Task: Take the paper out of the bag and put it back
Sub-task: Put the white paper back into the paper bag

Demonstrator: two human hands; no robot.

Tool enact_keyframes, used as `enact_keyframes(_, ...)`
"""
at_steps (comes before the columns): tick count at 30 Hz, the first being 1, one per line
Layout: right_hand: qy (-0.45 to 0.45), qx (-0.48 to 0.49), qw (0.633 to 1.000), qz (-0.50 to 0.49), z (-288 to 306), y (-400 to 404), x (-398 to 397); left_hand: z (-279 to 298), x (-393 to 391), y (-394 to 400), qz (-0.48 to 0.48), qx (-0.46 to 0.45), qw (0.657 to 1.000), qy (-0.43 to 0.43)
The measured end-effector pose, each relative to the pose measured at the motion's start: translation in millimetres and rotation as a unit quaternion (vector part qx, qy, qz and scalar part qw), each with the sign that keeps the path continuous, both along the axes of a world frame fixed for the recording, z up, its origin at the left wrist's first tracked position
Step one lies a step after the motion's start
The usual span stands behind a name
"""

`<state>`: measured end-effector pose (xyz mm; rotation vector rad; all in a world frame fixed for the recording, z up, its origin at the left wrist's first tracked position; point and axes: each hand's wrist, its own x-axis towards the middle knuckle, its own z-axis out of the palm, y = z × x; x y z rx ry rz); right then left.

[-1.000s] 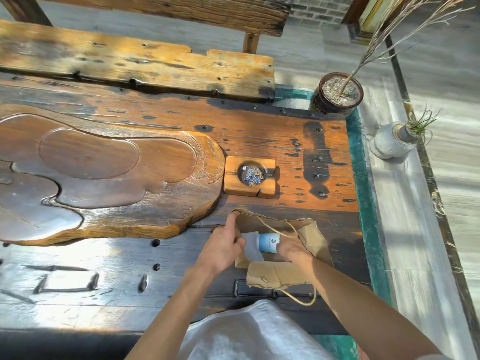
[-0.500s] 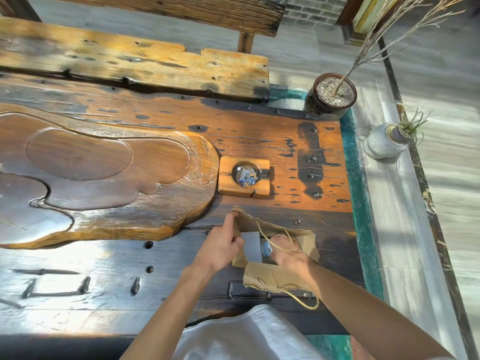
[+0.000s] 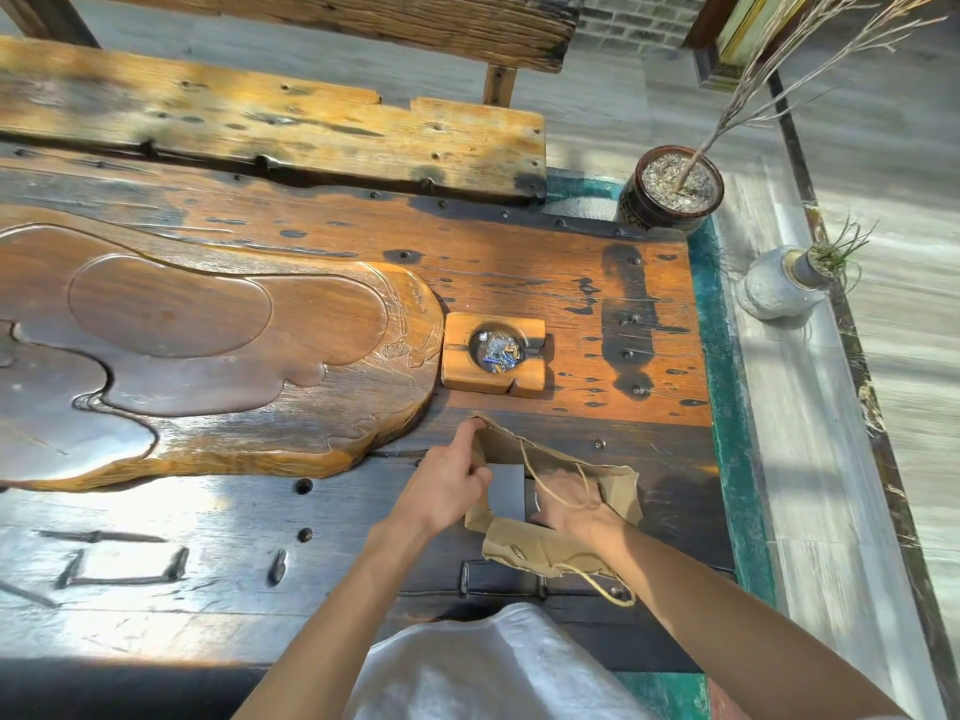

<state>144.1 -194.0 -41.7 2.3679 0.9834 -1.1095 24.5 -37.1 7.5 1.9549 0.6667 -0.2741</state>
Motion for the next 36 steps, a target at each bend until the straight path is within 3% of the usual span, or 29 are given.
enact_keyframes(9,0.109,0.033,0.988,-0.104,58,-10,26,4,1,2,-0.036,0.026,0.999,-0.028)
enact_keyframes(13,0.102,0.083,0.986,-0.098,98,-34,35,8,-1,0,-0.038,0.043,0.998,-0.039)
enact_keyframes(20,0.116,0.209,0.942,-0.234,146,-82,51,7,-2,1,-0.037,0.026,0.996,-0.079)
enact_keyframes(25,0.094,0.303,0.849,-0.422,138,-109,60,1,-8,8,-0.001,-0.042,0.993,-0.108)
enact_keyframes(29,0.105,0.298,0.786,-0.532,120,-113,55,2,-8,12,0.037,-0.089,0.991,-0.093)
enact_keyframes(34,0.186,0.276,0.681,-0.653,93,-103,50,5,3,5,0.203,-0.206,0.957,0.038)
enact_keyframes(36,0.2,0.249,0.67,-0.67,81,-101,53,4,7,1,0.234,-0.24,0.937,0.103)
